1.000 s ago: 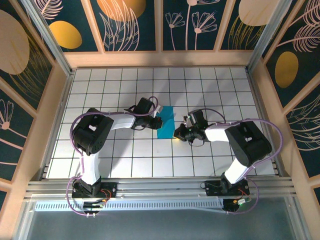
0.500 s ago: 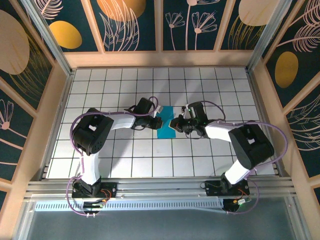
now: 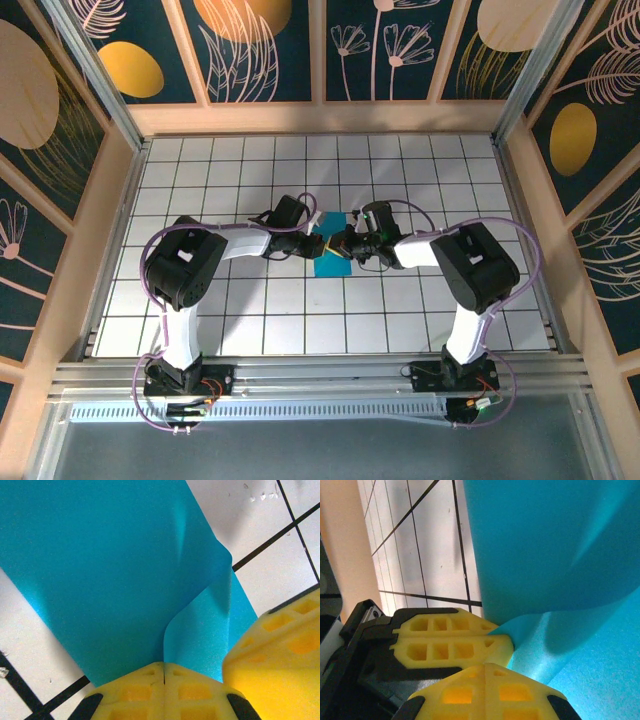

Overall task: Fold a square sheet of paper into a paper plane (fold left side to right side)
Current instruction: Fold the triangle a second time at the center of the table.

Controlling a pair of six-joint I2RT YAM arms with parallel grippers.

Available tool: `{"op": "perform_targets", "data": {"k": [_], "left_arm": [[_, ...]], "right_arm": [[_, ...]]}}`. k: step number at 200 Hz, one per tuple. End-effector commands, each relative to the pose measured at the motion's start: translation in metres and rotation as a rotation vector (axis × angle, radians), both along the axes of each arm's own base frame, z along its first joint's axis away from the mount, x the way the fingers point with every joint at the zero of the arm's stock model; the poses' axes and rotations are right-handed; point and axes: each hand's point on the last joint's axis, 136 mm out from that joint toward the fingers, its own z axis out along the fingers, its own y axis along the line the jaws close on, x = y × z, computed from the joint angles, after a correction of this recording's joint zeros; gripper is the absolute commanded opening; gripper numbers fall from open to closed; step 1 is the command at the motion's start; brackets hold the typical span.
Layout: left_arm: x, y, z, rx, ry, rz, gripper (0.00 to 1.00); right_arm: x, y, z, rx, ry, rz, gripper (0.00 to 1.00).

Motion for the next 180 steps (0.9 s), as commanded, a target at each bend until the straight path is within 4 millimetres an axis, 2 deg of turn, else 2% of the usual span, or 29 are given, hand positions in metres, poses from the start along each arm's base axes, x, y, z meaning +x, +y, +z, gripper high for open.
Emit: {"op": "perform_targets", "data": {"k": [1, 80, 180], "left_arm": [[0.001, 0.006, -0.013, 0.034, 0.019, -0.004, 0.0], [0.001, 0.005, -0.014, 0.033, 0.02, -0.005, 0.0], [0.001, 0.005, -0.013, 0.031, 0.02, -0.005, 0.0]], "right_arm": [[0.007, 0.007, 0.005, 0.009, -0.018, -0.006, 0.0], [-0.006, -0.001, -0.016, -0.025, 0.043, -0.009, 0.0], [-0.008, -0.008, -0.034, -0.098, 0.076, -0.014, 0.0]]}}
